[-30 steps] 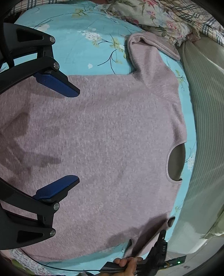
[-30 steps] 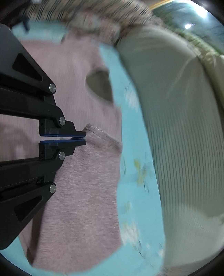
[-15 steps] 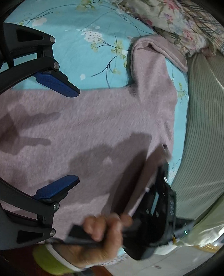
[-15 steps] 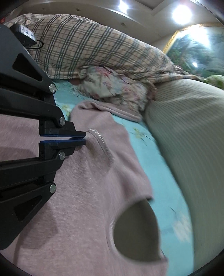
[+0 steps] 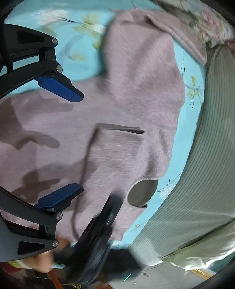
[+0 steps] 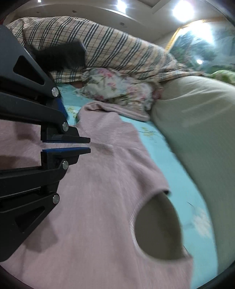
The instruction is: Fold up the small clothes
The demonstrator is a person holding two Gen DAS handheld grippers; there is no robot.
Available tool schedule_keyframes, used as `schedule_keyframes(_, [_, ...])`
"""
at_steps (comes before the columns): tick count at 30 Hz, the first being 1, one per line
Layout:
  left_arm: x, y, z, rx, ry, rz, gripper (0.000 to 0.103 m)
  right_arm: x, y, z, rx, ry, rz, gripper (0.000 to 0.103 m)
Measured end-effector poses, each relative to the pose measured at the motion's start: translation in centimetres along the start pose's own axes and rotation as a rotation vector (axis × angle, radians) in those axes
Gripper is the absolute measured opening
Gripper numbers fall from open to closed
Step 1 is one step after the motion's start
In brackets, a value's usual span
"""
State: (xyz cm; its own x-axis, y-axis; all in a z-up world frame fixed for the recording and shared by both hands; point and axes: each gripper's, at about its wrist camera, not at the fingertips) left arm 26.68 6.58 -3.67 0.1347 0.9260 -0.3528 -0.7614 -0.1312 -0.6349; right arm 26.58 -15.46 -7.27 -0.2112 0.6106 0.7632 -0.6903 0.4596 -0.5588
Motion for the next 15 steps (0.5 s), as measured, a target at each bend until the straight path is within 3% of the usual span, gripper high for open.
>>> schedule_keyframes(4, [-0.7,-2.0,-4.3,0.052,0.020,-0.021,0.088,-0.3,-0.4,5.3,-0.079,0.034,0.012,0.007])
schedule_keyframes(6, [-0.8,-2.3,-6.2,0.084,0.016,-0.033,0.073,-0.7,-0.3,7.9,-0.114,0.058,0.015,0.007])
schedule_keyframes(9, [-1.1,-2.3,-8.3,0.097,-0.018,-0.075,0.045,-1.4,-0.1,10.8,-0.151,0.100,0.008,0.007])
schedule_keyframes(11, [-1.5,-2.4,-8.4,0.076,-0.024,-0.111,0.004,-2.0,-0.1,12.2,-0.169,0.132,0.007,0.007])
schedule_keyframes(13, [-1.6,-2.7,-7.4,0.038,-0.022,-0.113,0.003,-3.0,-0.2,14.0,-0.194,0.160,0.000,0.007])
schedule_keyframes(15, [-1.5,-3.2,-5.1,-0.055,-0.039,-0.127,0.002,-4.3,-0.5,15.9,-0.226,0.222,0.002,0.007])
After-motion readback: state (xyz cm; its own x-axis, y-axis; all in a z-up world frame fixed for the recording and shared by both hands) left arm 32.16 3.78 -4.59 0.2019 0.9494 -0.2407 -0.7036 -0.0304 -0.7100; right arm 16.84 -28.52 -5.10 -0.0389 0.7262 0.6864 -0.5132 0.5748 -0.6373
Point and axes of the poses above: each gripper's, at about its wrist camera, not at the fingertips, and z roughly against the way its jaws point, x to its left, y to its underside, and after that the axes turned 12 degrees about -x, right-handed
